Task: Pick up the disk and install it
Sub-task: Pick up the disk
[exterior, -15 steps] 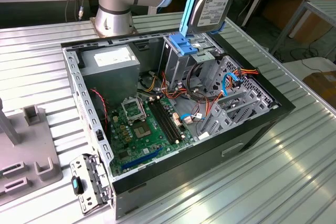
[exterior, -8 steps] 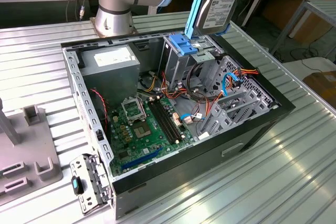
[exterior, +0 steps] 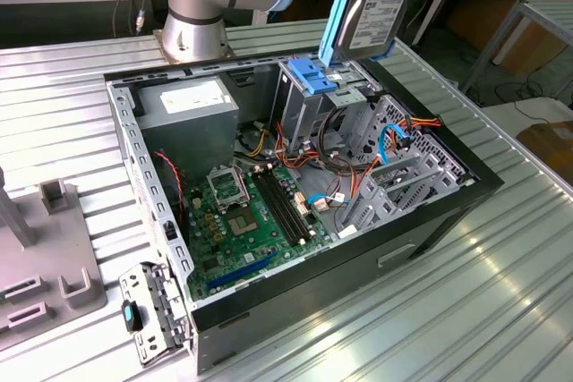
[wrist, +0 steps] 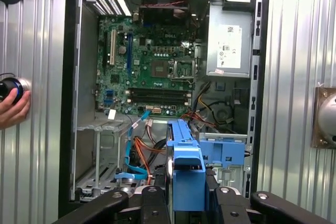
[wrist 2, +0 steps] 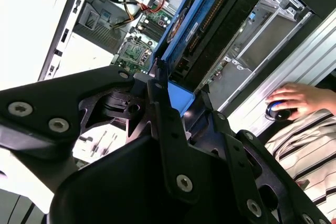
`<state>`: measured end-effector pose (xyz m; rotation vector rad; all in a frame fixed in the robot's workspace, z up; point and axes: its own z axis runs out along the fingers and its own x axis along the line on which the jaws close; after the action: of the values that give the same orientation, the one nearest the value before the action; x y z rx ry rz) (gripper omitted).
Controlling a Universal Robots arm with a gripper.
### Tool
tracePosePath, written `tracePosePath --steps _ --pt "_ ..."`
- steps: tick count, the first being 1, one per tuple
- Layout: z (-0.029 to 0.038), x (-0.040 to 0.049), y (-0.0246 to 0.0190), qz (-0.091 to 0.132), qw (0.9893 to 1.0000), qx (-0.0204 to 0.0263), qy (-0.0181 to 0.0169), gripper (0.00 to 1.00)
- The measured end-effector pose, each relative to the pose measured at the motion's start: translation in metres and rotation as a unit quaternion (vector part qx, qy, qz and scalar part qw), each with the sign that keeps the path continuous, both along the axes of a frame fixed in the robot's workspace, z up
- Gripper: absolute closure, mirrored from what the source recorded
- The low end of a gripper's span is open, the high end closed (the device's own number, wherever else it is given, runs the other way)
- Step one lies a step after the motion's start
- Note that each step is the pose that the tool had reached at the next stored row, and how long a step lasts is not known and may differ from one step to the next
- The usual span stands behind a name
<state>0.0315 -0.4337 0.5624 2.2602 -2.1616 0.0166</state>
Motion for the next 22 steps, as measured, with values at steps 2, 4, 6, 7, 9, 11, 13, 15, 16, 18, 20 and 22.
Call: tracePosePath --steps 2,4,6,7,9,11,13,15,16,18,20,22 --pt "0.0000 0.0005 -0.0017 0.000 1.0000 0.0000 0.0000 0.64" --pt "0.0000 0.0010 -0.0026 0.000 1.0000 0.0000 0.0000 0.64" --pt "-0.0002 0.0045 -0.0027 0.000 1.0000 0.0000 0.0000 0.64" --pt "-0.0004 0.0085 -0.0027 0.000 1.0000 0.0001 0.0000 0.64" --pt "-0.0006 0.0147 -0.0027 0.000 1.0000 0.0000 0.0000 0.64" --pt "-0.0009 0.0318 -0.0027 0.000 1.0000 0.0000 0.0000 0.64" --pt "-0.0010 0.0348 -0.0027 0.000 1.0000 0.0000 0.0000 0.64" --pt "-0.0010 0.0356 -0.0027 0.000 1.0000 0.0000 0.0000 0.64" --pt "-0.0010 0.0377 -0.0028 0.000 1.0000 0.0000 0.0000 0.64" --pt "-0.0010 0.0430 -0.0027 0.000 1.0000 0.0000 0.0000 0.64" --pt "-0.0010 0.0485 -0.0026 0.000 1.0000 0.0000 0.0000 0.64" --pt "-0.0010 0.0485 -0.0027 0.000 1.0000 0.0000 0.0000 0.64"
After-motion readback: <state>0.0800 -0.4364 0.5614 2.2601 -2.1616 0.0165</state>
